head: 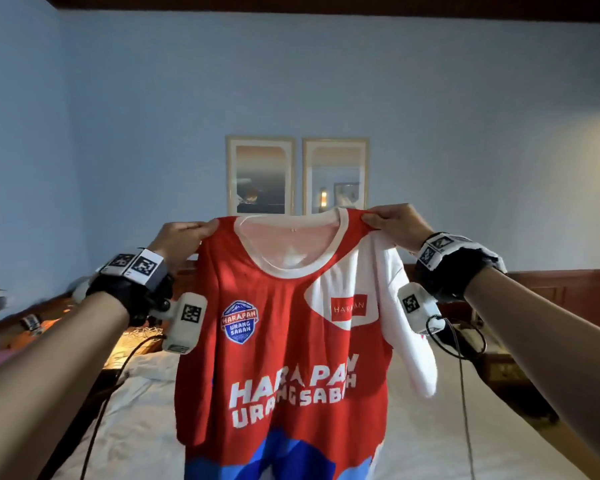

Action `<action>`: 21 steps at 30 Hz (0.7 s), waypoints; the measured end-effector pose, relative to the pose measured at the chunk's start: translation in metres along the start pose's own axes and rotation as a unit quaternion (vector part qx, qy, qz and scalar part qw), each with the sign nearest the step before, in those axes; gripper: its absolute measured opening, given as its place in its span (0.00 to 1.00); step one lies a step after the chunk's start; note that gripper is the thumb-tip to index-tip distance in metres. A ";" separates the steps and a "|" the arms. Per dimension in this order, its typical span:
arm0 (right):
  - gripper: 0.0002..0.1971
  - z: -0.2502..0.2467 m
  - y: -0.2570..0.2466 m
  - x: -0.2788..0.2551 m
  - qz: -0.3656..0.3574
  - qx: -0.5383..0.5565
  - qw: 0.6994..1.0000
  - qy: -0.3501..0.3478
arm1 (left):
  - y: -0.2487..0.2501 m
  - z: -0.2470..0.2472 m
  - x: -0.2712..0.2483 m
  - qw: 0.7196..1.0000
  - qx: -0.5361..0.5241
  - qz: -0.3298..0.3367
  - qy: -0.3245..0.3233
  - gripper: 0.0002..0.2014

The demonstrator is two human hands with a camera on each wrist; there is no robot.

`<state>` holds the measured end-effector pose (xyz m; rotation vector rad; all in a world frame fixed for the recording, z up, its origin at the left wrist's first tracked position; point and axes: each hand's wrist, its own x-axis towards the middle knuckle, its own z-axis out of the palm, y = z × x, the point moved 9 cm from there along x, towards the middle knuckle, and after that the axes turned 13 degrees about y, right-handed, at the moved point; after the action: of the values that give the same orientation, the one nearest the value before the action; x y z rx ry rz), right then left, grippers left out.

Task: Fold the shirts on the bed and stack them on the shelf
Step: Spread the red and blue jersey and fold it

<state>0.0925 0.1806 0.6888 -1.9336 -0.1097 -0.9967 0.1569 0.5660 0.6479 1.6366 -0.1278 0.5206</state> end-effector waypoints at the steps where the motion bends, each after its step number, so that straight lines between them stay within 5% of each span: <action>1: 0.08 0.001 -0.001 0.001 -0.005 -0.009 1.000 0.001 | 0.002 -0.002 0.001 1.000 0.008 0.016 0.013 0.13; 5: 0.11 0.008 -0.003 0.002 0.004 -0.047 0.999 -0.016 | 0.016 -0.010 0.006 0.990 0.049 0.119 0.061 0.13; 8: 0.13 0.012 -0.010 -0.001 0.003 -0.079 0.996 -0.037 | 0.026 0.000 0.004 0.985 0.085 0.144 0.033 0.13; 12: 0.12 0.008 -0.015 0.001 0.011 -0.045 0.998 -0.030 | 0.037 -0.009 0.003 0.962 0.174 0.188 0.091 0.14; 17: 0.15 0.002 -0.013 0.001 0.031 0.003 0.999 0.013 | 0.019 -0.006 0.009 0.988 0.078 0.119 0.067 0.12; 21: 0.15 0.000 -0.004 0.002 0.054 0.015 0.998 0.023 | 0.038 0.011 -0.006 0.968 0.152 0.194 0.039 0.15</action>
<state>0.0922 0.1825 0.6933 -1.8677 0.0063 -0.9629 0.1402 0.5486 0.6801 1.8974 -0.3280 0.9394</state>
